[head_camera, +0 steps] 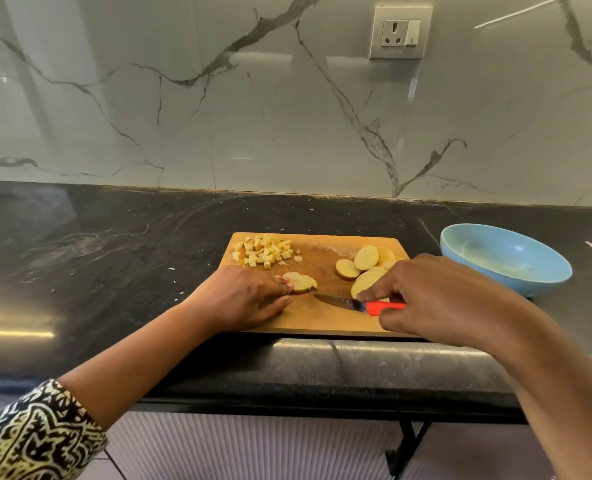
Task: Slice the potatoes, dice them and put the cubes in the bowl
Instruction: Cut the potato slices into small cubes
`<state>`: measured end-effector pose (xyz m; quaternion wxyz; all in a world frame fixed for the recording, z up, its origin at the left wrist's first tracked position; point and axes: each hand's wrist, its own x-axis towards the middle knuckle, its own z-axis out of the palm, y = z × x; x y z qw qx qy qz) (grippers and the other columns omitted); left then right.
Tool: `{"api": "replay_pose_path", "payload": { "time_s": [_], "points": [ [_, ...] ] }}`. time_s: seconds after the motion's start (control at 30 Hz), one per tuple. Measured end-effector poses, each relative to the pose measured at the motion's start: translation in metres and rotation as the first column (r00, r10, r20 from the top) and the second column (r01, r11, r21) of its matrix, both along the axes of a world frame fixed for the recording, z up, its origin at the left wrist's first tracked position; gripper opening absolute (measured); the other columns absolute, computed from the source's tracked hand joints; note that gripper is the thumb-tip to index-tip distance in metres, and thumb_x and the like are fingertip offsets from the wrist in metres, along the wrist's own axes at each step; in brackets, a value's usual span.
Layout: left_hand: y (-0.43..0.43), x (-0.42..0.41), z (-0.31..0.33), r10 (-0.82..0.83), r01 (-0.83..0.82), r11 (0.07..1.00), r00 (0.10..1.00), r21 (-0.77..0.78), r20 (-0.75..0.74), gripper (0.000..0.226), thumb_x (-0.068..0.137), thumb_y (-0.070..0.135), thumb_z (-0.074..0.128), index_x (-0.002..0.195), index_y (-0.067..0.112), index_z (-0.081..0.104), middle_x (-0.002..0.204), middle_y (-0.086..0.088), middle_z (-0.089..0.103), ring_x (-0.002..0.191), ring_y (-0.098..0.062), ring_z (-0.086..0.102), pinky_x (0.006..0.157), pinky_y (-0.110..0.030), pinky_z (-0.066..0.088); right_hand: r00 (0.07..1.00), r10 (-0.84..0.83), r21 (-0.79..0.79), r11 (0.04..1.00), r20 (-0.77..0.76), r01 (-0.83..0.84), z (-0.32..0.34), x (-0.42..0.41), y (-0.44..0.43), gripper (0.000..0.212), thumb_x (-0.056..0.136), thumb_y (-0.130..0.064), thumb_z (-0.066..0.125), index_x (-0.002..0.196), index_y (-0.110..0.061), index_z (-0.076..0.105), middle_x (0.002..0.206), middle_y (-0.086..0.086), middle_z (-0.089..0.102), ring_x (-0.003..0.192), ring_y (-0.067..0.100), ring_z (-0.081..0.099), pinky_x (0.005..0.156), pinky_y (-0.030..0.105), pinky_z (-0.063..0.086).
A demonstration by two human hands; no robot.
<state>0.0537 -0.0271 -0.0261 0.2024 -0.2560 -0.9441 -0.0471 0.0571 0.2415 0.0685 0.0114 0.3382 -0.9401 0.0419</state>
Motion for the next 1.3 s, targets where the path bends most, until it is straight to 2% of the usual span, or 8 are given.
{"api": "replay_pose_path", "payload": {
  "time_s": [0.3, 0.47, 0.53, 0.73, 0.87, 1.0, 1.1, 1.3],
  "points": [
    [0.000, 0.005, 0.001, 0.063, -0.064, 0.998, 0.997, -0.022, -0.055, 0.073, 0.090, 0.069, 0.005, 0.117, 0.035, 0.065, 0.110, 0.013, 0.070, 0.097, -0.005, 0.067, 0.055, -0.017, 0.046, 1.000, -0.005, -0.185, 0.983, -0.029, 0.000, -0.032, -0.015, -0.038, 0.036, 0.091, -0.033, 0.058, 0.126, -0.036, 0.060, 0.080, -0.022, 0.049, 0.059, 0.000, 0.038, 0.049, 0.016, 0.024],
    [0.000, 0.004, 0.003, 0.051, -0.053, 0.998, 0.997, -0.041, -0.058, 0.064, 0.089, 0.067, 0.016, 0.117, 0.036, 0.065, 0.109, 0.015, 0.069, 0.094, -0.004, 0.067, 0.053, -0.009, 0.034, 0.999, 0.020, -0.156, 0.988, -0.025, -0.024, -0.041, -0.023, -0.048, 0.037, 0.090, -0.034, 0.059, 0.127, -0.033, 0.060, 0.120, -0.014, 0.063, 0.083, 0.004, 0.053, 0.063, 0.020, 0.042],
    [0.001, 0.003, 0.004, 0.044, -0.048, 0.998, 0.996, -0.046, -0.073, 0.058, 0.091, 0.062, 0.022, 0.113, 0.035, 0.068, 0.105, 0.014, 0.071, 0.090, -0.005, 0.069, 0.051, -0.012, 0.036, 0.997, 0.028, -0.107, 0.994, -0.076, -0.036, -0.043, -0.022, -0.057, 0.038, 0.092, -0.033, 0.057, 0.129, -0.029, 0.059, 0.115, -0.007, 0.064, 0.091, 0.011, 0.056, 0.065, 0.022, 0.043],
    [0.000, 0.000, 0.002, 0.063, -0.066, 0.994, 0.997, -0.087, -0.034, 0.083, 0.085, 0.071, -0.003, 0.124, 0.036, 0.060, 0.118, 0.017, 0.065, 0.105, -0.004, 0.063, 0.068, -0.025, 0.054, 0.991, 0.067, -0.086, 0.993, -0.116, -0.077, -0.050, -0.006, -0.043, 0.041, 0.096, -0.029, 0.050, 0.137, -0.033, 0.049, 0.099, -0.010, 0.062, 0.076, 0.006, 0.051, 0.056, 0.018, 0.033],
    [0.000, -0.001, 0.002, 0.112, -0.109, 0.990, 0.993, -0.084, 0.034, 0.077, 0.080, 0.070, 0.005, 0.126, 0.038, 0.057, 0.123, 0.019, 0.062, 0.111, -0.002, 0.059, 0.073, -0.025, 0.053, 0.994, 0.043, -0.058, 0.997, -0.097, -0.049, -0.043, 0.006, -0.018, 0.044, 0.095, -0.032, 0.050, 0.138, -0.040, 0.046, 0.073, -0.018, 0.046, 0.061, 0.002, 0.039, 0.049, 0.015, 0.024],
    [-0.004, -0.002, 0.002, 0.142, -0.146, 0.989, 0.982, 0.027, 0.122, 0.063, 0.081, 0.071, 0.023, 0.119, 0.041, 0.062, 0.117, 0.020, 0.065, 0.105, -0.001, 0.061, 0.078, -0.025, 0.054, 0.999, 0.021, -0.068, 0.997, -0.044, -0.024, -0.030, 0.008, -0.003, 0.039, 0.091, -0.034, 0.056, 0.128, -0.044, 0.056, 0.101, -0.015, 0.066, 0.063, 0.001, 0.041, 0.052, 0.013, 0.030],
    [-0.014, -0.012, 0.004, 0.146, -0.168, 0.981, 0.968, 0.094, 0.203, 0.046, 0.084, 0.065, 0.042, 0.120, 0.043, 0.060, 0.114, 0.017, 0.067, 0.099, -0.001, 0.061, 0.087, -0.032, 0.053, 0.999, -0.025, -0.111, 0.994, -0.035, 0.021, -0.028, 0.011, 0.006, 0.038, 0.090, -0.035, 0.055, 0.126, -0.047, 0.057, 0.081, -0.016, 0.058, 0.067, 0.004, 0.046, 0.052, 0.016, 0.033],
    [-0.008, -0.044, 0.026, 0.078, -0.087, 0.996, 0.901, 0.000, 0.427, 0.051, 0.091, 0.032, 0.060, 0.138, 0.035, 0.044, 0.143, 0.010, 0.043, 0.131, -0.006, 0.032, 0.110, -0.029, 0.029, 0.990, -0.137, -0.203, 0.970, 0.014, 0.137, -0.037, 0.011, 0.019, 0.038, 0.091, -0.035, 0.053, 0.127, -0.045, 0.057, 0.065, -0.017, 0.046, 0.059, 0.004, 0.044, 0.049, 0.017, 0.029]
  ]
}}
